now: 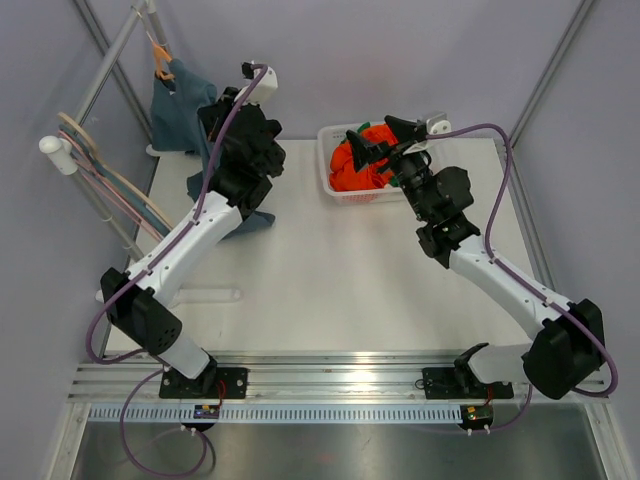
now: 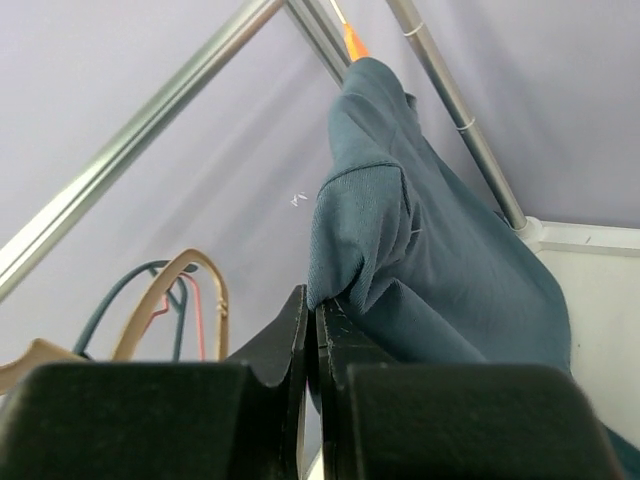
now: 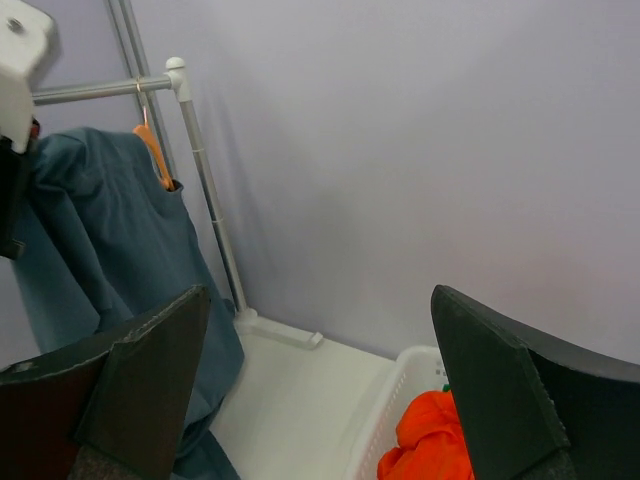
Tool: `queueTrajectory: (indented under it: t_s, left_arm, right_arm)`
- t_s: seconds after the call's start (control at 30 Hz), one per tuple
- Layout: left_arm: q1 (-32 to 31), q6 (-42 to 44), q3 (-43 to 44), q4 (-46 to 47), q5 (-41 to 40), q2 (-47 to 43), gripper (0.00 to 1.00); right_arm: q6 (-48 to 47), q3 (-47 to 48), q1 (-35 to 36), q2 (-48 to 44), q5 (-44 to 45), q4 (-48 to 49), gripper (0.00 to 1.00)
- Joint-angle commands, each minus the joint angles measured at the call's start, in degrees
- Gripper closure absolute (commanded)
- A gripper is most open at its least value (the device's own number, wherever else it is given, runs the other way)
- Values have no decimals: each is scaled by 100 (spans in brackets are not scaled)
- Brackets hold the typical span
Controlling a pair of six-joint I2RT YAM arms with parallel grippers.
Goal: Remove the t-shirt from the hanger
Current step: Grab a hanger with a tshirt on it with the left arm
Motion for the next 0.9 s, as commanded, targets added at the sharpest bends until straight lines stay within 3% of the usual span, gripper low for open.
queueTrajectory:
  t_s: [0.0,0.37,0.53,0.67,0.87]
  left_arm:
    - [-58,121,364,-33,-192,-436,95]
    - [-427,570,663,-429,-385,-902,95]
    - [-454,1393,637,281,-517,-963,95]
    - [-489,1738,891,344,-623,-1034,95]
    - [-945,2405,1138,615,-868,-1236,95]
  right_arm:
    - [384,196,-129,112,-315,74,1]
    - [542,460,-182,596,-729,-75,1]
    - [586,469,-191,623,-826,-101,1]
    - [595,451,-191,623,-861,-110,1]
    - [604,451,-191,640,-932,-119,1]
